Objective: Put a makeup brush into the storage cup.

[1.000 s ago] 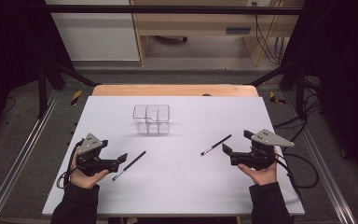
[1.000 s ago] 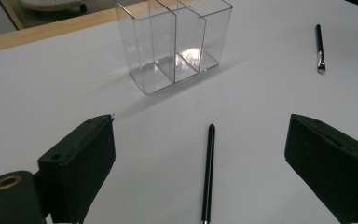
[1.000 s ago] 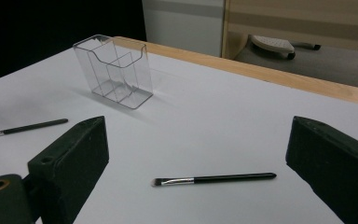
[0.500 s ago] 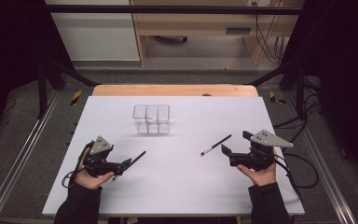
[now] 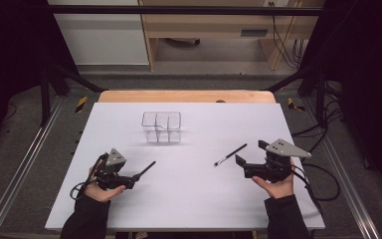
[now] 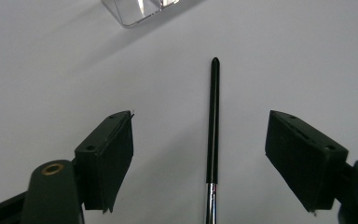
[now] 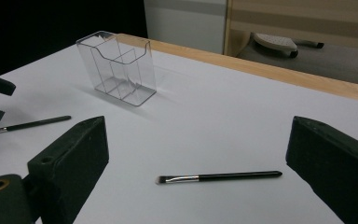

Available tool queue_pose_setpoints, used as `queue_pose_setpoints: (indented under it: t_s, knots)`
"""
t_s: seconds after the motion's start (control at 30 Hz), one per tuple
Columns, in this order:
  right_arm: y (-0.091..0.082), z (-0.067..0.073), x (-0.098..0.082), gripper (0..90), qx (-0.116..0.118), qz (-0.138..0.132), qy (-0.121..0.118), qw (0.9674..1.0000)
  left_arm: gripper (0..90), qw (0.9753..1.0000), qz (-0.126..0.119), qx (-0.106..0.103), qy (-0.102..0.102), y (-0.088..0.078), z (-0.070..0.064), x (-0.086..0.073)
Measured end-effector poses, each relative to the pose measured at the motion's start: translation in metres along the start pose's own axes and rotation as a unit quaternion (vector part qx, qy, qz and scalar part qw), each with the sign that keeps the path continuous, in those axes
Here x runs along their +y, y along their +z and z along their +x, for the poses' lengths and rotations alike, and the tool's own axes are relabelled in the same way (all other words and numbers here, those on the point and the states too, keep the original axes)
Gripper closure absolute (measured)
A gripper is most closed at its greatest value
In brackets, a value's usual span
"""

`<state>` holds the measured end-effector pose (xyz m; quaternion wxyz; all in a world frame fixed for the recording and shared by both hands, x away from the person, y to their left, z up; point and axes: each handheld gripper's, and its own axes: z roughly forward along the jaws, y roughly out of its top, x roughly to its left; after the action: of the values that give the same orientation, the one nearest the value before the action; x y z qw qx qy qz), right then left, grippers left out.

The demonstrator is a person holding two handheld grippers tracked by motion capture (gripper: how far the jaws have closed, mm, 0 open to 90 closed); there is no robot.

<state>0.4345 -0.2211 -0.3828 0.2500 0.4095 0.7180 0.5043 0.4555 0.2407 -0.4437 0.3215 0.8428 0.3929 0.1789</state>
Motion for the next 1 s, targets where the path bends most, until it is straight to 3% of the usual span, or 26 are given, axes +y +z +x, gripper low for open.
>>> queue_pose_setpoints:
  t_s: [0.37,0.67,1.0]
  knots:
    - [0.002,0.001,-0.001,6.0,0.001,0.004,-0.002,1.0000,43.8,0.9989,0.040,0.003,0.024,0.012,-0.008,-0.001]
    - [0.001,0.000,-0.001,5.9,0.001,0.004,-0.001,1.0000,59.9,0.9978,0.064,-0.010,0.013,0.019,-0.007,-0.004]
    - [0.002,0.000,-0.001,5.9,0.001,0.005,-0.001,1.0000,73.3,0.9971,0.073,-0.019,0.005,0.020,-0.008,-0.004]
